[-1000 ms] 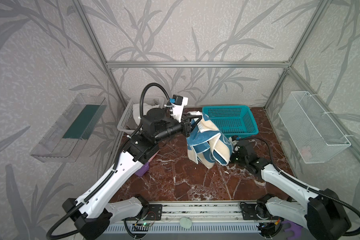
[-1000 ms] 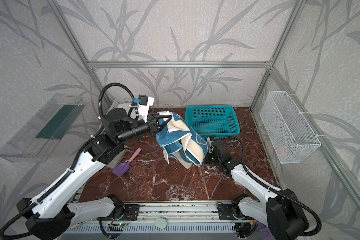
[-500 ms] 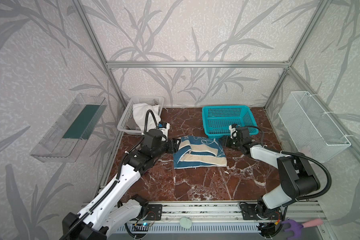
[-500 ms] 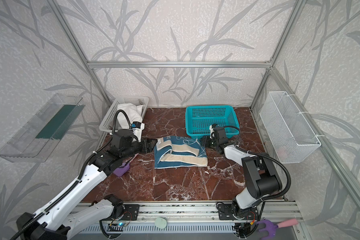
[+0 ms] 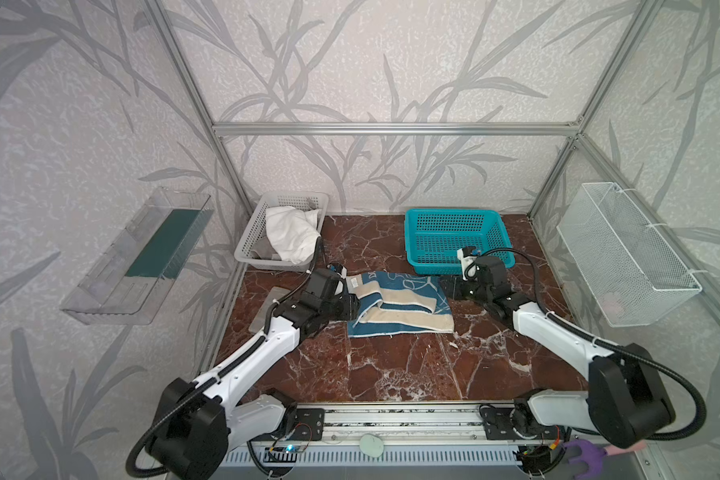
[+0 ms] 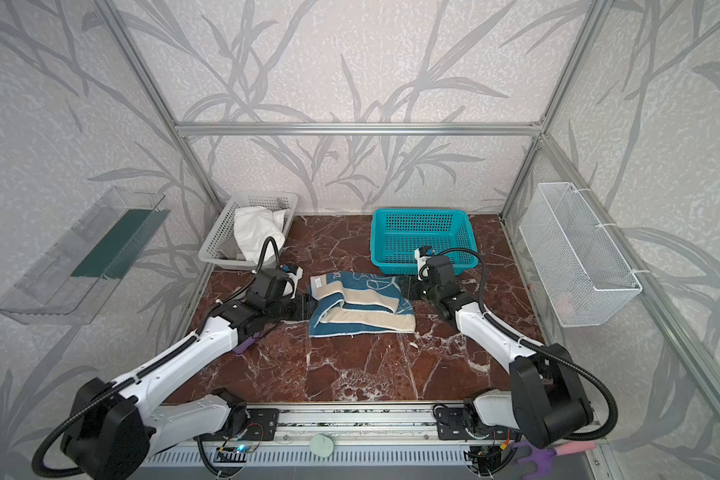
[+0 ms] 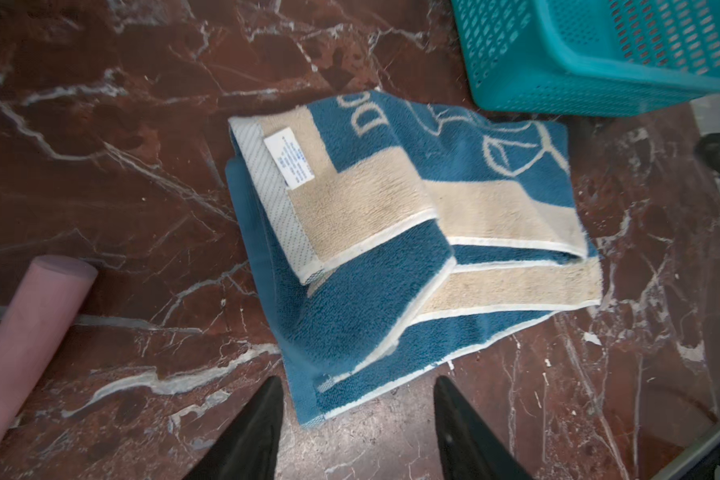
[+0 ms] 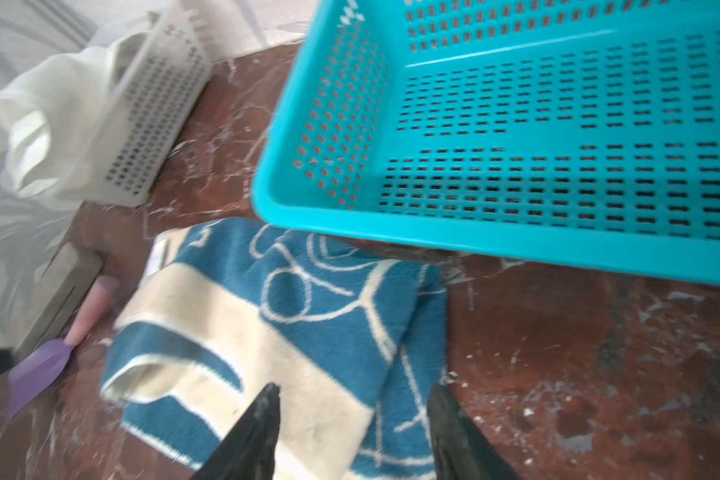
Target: Fold and stack the towels
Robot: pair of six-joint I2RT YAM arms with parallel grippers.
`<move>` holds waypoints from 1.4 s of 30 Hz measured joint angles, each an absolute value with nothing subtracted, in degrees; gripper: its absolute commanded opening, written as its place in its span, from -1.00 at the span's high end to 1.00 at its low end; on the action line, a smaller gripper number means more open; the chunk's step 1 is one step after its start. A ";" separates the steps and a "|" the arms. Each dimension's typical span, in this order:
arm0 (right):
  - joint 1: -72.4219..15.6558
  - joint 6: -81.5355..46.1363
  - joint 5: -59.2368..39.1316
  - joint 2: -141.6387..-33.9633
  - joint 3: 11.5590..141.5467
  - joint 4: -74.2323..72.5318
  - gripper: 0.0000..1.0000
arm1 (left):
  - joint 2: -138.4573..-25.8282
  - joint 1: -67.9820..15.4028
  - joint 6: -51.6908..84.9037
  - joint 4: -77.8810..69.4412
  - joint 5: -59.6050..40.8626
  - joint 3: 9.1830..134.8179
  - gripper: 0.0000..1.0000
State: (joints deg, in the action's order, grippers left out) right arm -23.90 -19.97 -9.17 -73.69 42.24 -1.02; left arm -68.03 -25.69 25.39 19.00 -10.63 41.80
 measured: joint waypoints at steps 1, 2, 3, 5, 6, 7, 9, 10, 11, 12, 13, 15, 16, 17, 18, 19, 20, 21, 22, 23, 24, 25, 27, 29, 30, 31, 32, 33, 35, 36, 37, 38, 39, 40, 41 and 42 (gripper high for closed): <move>-26.61 -19.25 -7.68 -72.64 42.35 -0.43 -0.18 | -69.12 -25.69 25.71 18.13 -10.96 41.21 -0.09; -29.52 -18.61 -6.24 -72.34 42.78 0.64 -0.24 | -70.22 -25.69 26.15 17.02 -11.31 40.42 -0.16; -32.05 -18.11 -5.13 -72.84 43.57 1.74 -0.31 | -71.02 -25.67 26.59 16.16 -11.55 39.62 -0.28; -36.23 -16.86 -4.10 -75.77 46.19 3.57 -0.39 | -71.59 -25.47 27.64 14.90 -11.38 38.11 -0.45; -38.20 -16.38 -3.70 -78.59 48.62 4.82 -0.42 | -71.57 -25.39 28.47 14.35 -11.11 37.21 -0.46; -39.31 -15.86 -3.49 -80.95 50.74 5.58 -0.44 | -71.48 -25.34 29.08 13.98 -10.79 36.53 -0.46; -42.17 -14.11 -3.22 -87.15 56.64 7.11 -0.46 | -70.96 -24.93 30.20 12.10 -10.37 34.26 -0.45; -42.94 -13.39 -3.03 -89.21 58.81 7.73 -0.47 | -70.39 -24.67 30.63 11.29 -10.33 33.01 -0.44; -44.29 -12.36 -2.96 -92.47 62.46 8.58 -0.47 | -69.65 -24.43 31.11 10.31 -10.31 31.46 -0.42; -45.54 -11.55 -2.90 -95.22 65.71 9.32 -0.48 | -68.75 -24.21 31.68 8.60 -10.37 29.47 -0.40; -46.57 -10.79 -2.96 -97.51 68.45 9.72 -0.50 | -67.83 -23.99 32.18 6.79 -10.48 27.40 -0.35; -48.82 -9.30 -3.18 -102.80 74.70 10.66 -0.53 | -66.30 -23.46 33.21 2.57 -11.51 23.07 -0.21; -49.50 -8.86 -3.25 -104.64 76.71 10.83 -0.55 | -65.91 -23.18 33.41 0.99 -12.27 21.54 -0.18; -50.19 -8.45 -3.29 -106.89 78.87 10.83 -0.56 | -65.67 -22.81 33.85 -0.78 -13.26 20.12 -0.17; -50.94 -8.25 -3.38 -109.23 80.90 10.87 -0.58 | -65.63 -22.41 34.37 -2.59 -14.28 18.98 -0.17; -51.42 -8.03 -3.57 -111.15 82.43 11.07 -0.58 | -65.63 -22.13 34.68 -4.23 -15.14 18.31 -0.15; -51.77 -7.86 -3.73 -113.38 84.18 11.29 -0.59 | -65.63 -21.87 35.00 -6.04 -15.79 17.69 -0.12; -51.94 -7.77 -3.68 -115.55 85.89 11.99 -0.59 | -65.65 -21.63 35.16 -7.35 -16.27 17.32 -0.09; -51.99 -7.55 -3.42 -117.89 87.74 12.71 -0.59 | -65.73 -21.30 35.40 -8.56 -16.78 17.12 -0.07; -51.96 -7.38 -3.14 -120.03 89.45 13.52 -0.59 | -65.95 -20.97 35.64 -9.72 -17.23 17.08 -0.06; -51.94 -7.20 -2.61 -121.84 90.83 14.09 -0.59 | -66.32 -20.64 35.70 -10.96 -17.80 17.08 -0.05; -51.94 -7.11 -2.13 -123.13 91.77 14.74 -0.58 | -66.70 -20.43 35.73 -11.79 -18.26 17.10 -0.05; -51.94 -6.87 -0.91 -125.10 93.06 15.86 -0.47 | -67.90 -19.99 35.81 -13.26 -19.27 17.10 -0.03; -51.96 -6.55 0.36 -125.67 93.86 17.17 0.00 | -68.66 -19.77 35.88 -13.85 -19.92 17.12 -0.02; -51.99 -6.35 1.17 -125.69 94.37 17.74 0.29 | -68.79 -19.70 35.97 -13.96 -20.21 17.12 -0.01; -52.10 -6.26 1.78 -125.69 95.00 18.39 0.49 | -68.77 -19.68 36.05 -14.06 -20.38 17.12 0.00; -52.21 -6.15 2.63 -125.67 95.59 18.76 0.65 | -68.77 -19.68 36.07 -14.24 -20.58 17.12 0.02; -52.27 -6.13 3.57 -125.51 95.90 18.79 0.77 | -68.69 -19.68 36.10 -14.24 -20.69 17.21 0.03; -52.31 -6.11 4.95 -124.40 95.35 19.05 0.88 | -68.03 -19.64 35.77 -13.91 -21.12 17.52 0.05; -52.36 -6.13 5.63 -123.04 94.06 18.83 0.93 | -67.48 -19.64 35.09 -13.21 -21.74 18.11 0.06; -52.40 -6.20 6.46 -121.12 92.12 18.35 0.96 | -67.07 -19.70 34.46 -11.79 -22.41 19.22 0.06; -52.45 -6.42 7.20 -118.48 89.49 17.76 1.00 | -66.72 -20.05 33.54 -9.67 -22.92 21.04 0.07; -52.45 -6.90 8.03 -114.78 85.73 16.43 1.00 | -66.39 -20.43 32.71 -7.35 -23.18 23.53 0.06; -52.45 -7.31 8.86 -111.26 82.59 15.66 1.00 | -66.06 -20.91 31.88 -5.80 -23.24 25.87 0.06; -52.45 -7.81 9.61 -107.18 78.94 14.11 1.00 | -65.52 -21.43 31.22 -4.38 -23.22 28.14 0.06; -52.34 -8.73 10.28 -102.41 75.09 12.58 1.00 | -64.60 -21.87 30.55 -3.55 -23.20 30.11 0.06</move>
State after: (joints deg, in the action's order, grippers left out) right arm -52.34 -8.73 10.28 -102.41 75.09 12.58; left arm -64.60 -21.87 30.55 -3.55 -23.20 30.11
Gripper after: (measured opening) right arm 0.053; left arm 0.469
